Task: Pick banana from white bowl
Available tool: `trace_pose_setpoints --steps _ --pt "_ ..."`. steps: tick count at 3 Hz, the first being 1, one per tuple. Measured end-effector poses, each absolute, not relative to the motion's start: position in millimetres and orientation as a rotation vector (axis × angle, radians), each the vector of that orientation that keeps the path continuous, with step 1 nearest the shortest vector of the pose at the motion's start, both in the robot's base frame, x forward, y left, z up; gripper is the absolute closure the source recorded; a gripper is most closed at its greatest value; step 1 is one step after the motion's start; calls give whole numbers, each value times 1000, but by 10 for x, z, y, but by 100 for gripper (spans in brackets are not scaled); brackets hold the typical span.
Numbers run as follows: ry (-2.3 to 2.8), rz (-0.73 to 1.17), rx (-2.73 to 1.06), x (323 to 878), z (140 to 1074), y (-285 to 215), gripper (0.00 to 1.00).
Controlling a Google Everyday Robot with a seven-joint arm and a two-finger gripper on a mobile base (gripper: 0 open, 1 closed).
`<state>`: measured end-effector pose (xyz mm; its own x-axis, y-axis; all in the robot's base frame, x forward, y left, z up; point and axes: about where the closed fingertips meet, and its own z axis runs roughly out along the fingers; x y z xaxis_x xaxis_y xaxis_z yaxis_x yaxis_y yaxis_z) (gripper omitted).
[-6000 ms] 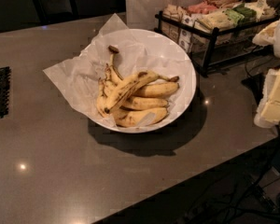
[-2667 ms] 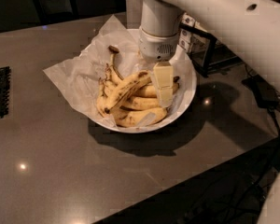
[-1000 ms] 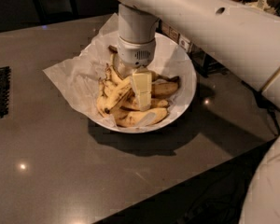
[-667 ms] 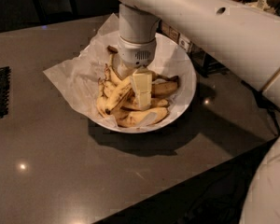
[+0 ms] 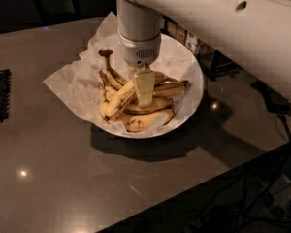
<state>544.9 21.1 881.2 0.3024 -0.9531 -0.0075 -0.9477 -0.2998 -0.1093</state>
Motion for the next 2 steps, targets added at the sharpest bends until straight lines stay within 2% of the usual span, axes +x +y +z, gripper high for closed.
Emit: trace_pose_setpoints --steps 1,2 --pt "1824 -268 -2383 5308 9122 168 100" --pt "1807 -367 -2296 5138 9384 100 100"
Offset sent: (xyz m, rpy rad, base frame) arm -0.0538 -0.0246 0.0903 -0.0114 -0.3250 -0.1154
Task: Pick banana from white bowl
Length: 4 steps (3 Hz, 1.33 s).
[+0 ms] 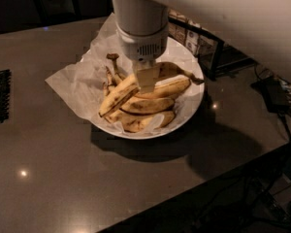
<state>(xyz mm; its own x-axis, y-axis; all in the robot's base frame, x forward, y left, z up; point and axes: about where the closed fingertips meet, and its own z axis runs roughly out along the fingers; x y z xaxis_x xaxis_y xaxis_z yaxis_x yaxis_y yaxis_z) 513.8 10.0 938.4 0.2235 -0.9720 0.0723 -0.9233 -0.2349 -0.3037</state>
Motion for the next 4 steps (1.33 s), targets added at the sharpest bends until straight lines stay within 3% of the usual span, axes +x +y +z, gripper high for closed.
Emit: trace_pose_setpoints --steps 1,3,4 --pt "1764 -397 -2177 4819 9595 -115 100" --pt "1683 -415 -1901 3922 9690 -1211 100" --pt "1604 -414 -1855 3839 9744 -1227 100"
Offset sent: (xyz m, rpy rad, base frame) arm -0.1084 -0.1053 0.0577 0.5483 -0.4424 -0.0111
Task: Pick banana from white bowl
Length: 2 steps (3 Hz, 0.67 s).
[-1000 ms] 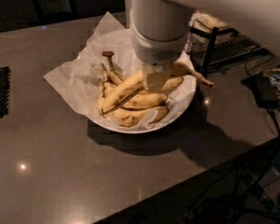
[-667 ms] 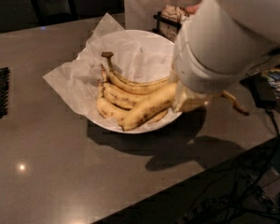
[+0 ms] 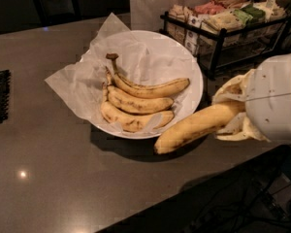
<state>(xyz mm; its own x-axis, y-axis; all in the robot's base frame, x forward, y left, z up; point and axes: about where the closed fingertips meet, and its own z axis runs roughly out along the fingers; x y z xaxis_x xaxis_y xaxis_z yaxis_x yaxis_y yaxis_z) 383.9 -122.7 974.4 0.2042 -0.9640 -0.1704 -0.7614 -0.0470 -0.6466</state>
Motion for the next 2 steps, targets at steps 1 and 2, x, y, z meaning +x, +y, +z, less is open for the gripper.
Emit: trace_pose_setpoints --steps 1,2 --pt "1577 -432 -1849 3804 9867 -1169 100" --pt "1546 -358 -1897 3912 9778 -1018 100"
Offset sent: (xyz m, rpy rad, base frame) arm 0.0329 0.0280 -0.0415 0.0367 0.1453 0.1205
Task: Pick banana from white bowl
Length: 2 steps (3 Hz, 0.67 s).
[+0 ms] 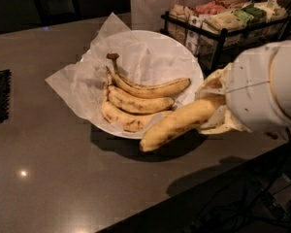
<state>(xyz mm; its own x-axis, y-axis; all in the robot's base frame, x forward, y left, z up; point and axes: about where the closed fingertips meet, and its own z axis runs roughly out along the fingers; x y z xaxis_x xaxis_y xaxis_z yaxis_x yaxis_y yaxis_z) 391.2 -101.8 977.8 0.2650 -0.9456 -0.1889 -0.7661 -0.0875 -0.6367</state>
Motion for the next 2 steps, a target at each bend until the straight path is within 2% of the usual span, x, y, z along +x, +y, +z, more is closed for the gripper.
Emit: trace_pose_setpoints --steps 1,2 --pt "1514 -247 -1970 4193 9550 -826 100" --pt "1514 -247 -1970 4193 9550 -826 100"
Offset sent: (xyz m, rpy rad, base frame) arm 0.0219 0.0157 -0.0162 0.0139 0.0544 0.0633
